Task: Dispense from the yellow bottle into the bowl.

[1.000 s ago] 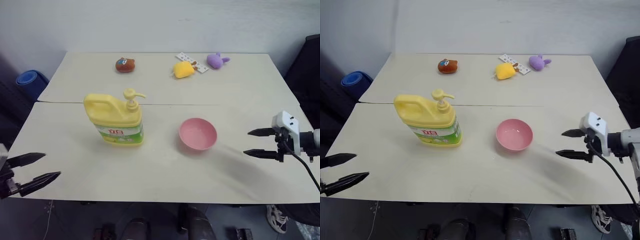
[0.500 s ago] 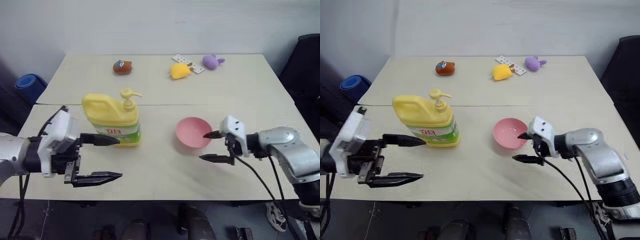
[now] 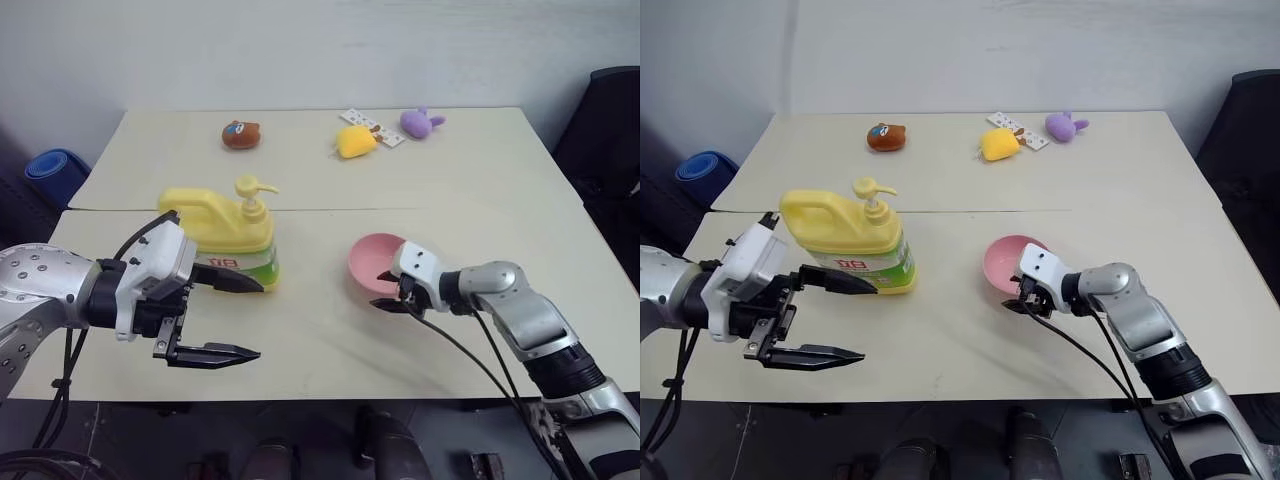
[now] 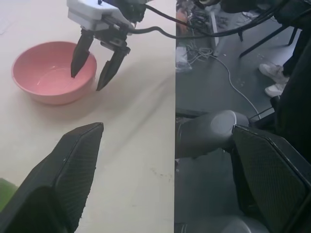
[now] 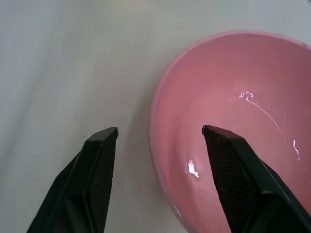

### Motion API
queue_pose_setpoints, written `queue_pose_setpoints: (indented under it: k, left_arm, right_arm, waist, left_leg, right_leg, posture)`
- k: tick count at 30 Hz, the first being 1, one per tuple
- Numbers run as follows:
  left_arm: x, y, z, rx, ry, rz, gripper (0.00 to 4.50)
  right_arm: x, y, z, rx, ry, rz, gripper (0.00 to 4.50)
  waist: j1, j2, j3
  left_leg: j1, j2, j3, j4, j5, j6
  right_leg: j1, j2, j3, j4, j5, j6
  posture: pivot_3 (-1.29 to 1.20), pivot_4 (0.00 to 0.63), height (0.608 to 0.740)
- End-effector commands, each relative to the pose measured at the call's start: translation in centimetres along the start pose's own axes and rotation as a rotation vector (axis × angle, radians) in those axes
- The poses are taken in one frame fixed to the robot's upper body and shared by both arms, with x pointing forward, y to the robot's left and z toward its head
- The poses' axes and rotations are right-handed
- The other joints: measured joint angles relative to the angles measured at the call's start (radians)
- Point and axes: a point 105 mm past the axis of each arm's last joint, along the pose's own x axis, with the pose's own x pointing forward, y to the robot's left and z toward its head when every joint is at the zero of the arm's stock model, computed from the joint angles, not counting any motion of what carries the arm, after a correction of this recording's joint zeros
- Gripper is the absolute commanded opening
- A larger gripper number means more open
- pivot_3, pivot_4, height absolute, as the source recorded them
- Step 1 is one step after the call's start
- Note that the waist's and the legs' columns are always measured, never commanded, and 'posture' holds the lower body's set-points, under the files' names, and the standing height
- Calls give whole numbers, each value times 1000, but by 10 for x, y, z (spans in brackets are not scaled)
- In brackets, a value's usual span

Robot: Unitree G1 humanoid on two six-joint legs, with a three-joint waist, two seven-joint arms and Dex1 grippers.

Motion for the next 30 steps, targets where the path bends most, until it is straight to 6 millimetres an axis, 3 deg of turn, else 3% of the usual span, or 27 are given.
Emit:
queue_pose_setpoints:
  k: [1, 4, 6, 13, 14, 19, 27, 30]
  left_arm:
    - [-4, 0, 7, 38, -5, 9, 4500]
    - [-5, 2, 7, 42, -5, 15, 4500]
    - [-5, 2, 8, 43, -4, 16, 4500]
    - [-6, 5, 10, 46, -13, 25, 4500]
    - [-6, 6, 10, 47, -15, 28, 4500]
    - [-17, 11, 24, 65, -36, 64, 4500]
    - [-62, 39, 77, 136, -154, 231, 4500]
    - [-73, 51, 80, 157, -133, 266, 4500]
  right_arm:
    - [1, 0, 3, -45, -8, -5, 2928]
    - [3, 1, 0, -52, -4, -2, 2928]
    - [5, 0, 0, -48, -7, -9, 2541]
    - [9, 2, 1, -63, -20, 6, 165]
    - [9, 4, 1, -72, -22, 14, 26]
    - [-1, -3, 19, -164, -36, 30, 26]
    - [-28, -36, 111, -407, -119, 113, 26]
    - [-27, -36, 139, -472, -137, 180, 26]
  waist:
    - [0, 0, 0]
    - [0, 0, 0]
    - [0, 0, 0]
    - [0, 0, 0]
    - [0, -1, -1]
    - [0, -3, -1]
    - [-12, -5, 1]
    - [-24, -6, 1]
  left_leg:
    - [0, 0, 1, 0, 0, 0]
    - [0, 0, 1, 0, 0, 0]
    - [0, 0, 1, 0, 0, 0]
    - [0, 0, 1, 0, 0, 0]
    - [0, 0, 2, 0, 0, 0]
    - [0, 1, 2, 0, 0, 0]
    - [-3, 1, 8, 2, 1, 0]
    - [-3, 1, 9, 0, 1, 0]
  right_leg:
    - [0, 0, 0, 0, 0, 0]
    - [0, 0, 0, 0, 0, 0]
    - [0, 0, 0, 0, 0, 0]
    - [0, 0, 1, 0, 0, 0]
    - [0, 0, 1, 0, 0, 0]
    - [0, 1, 2, 0, 0, 0]
    - [-13, 2, 7, 4, 4, -2]
    - [-14, 2, 7, 5, 3, -2]
  posture:
    - [0, 150, 740]
    - [0, 150, 740]
    - [0, 150, 740]
    - [0, 150, 740]
    - [0, 150, 740]
    - [0, 150, 740]
    - [0, 150, 740]
    - [0, 150, 740]
